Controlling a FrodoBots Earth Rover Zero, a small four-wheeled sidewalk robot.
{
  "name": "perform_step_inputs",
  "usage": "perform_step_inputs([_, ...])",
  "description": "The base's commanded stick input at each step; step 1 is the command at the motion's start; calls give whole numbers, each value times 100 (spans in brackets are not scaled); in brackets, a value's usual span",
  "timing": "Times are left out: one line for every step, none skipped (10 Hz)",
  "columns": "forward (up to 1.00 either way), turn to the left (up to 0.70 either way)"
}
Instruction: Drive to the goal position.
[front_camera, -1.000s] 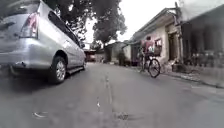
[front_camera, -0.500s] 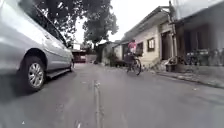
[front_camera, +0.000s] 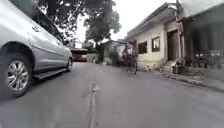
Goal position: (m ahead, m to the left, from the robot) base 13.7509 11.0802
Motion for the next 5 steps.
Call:
perform_step_inputs([100, 0])
perform_step_inputs([100, 0])
perform_step_inputs([100, 0])
perform_step_inputs([100, 0])
perform_step_inputs([100, 0])
